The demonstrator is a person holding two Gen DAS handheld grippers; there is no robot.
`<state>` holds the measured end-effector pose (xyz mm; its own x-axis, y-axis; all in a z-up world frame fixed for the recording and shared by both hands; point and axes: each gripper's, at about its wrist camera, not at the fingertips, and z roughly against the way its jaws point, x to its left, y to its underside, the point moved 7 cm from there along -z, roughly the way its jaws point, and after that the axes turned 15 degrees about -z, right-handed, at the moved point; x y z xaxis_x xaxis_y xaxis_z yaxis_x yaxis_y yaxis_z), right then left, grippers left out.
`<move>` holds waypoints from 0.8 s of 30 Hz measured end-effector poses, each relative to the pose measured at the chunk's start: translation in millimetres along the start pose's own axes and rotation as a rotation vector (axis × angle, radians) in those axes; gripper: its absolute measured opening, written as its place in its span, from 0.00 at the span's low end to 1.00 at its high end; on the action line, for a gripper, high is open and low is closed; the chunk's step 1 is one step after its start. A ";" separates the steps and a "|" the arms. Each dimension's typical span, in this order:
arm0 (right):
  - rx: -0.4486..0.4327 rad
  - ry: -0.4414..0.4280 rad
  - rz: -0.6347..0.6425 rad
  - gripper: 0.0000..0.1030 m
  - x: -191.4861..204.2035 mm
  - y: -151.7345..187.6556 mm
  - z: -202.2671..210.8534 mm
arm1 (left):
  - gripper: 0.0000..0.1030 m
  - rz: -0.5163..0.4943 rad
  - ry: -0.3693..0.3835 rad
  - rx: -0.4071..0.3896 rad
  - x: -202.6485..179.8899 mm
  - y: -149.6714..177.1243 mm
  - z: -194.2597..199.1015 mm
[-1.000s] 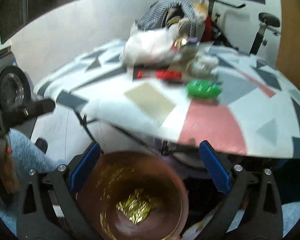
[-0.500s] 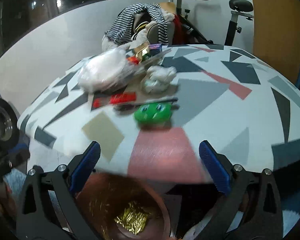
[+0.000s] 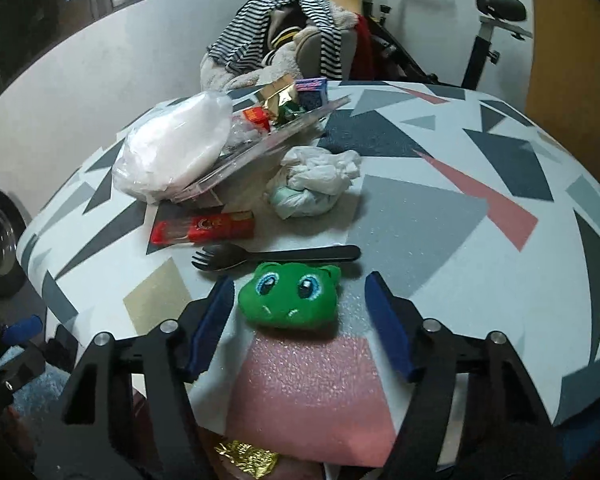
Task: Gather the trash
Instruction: 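Move the right gripper to the green frog item and grasp it, then grasp the white plastic bag with the left gripper while the right gripper holds the frog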
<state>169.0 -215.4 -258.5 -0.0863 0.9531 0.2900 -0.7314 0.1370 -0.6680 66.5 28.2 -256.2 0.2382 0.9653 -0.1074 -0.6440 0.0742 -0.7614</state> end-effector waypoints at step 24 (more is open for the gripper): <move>-0.305 -0.017 -0.156 0.46 -59.9 -32.0 60.8 | 0.90 -0.036 0.004 0.046 -13.8 2.0 -19.0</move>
<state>156.4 -293.3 -212.8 -0.0029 0.9101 0.4145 -0.5008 0.3574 -0.7883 75.7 10.3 -268.4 0.2645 0.9608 -0.0834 -0.6676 0.1200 -0.7348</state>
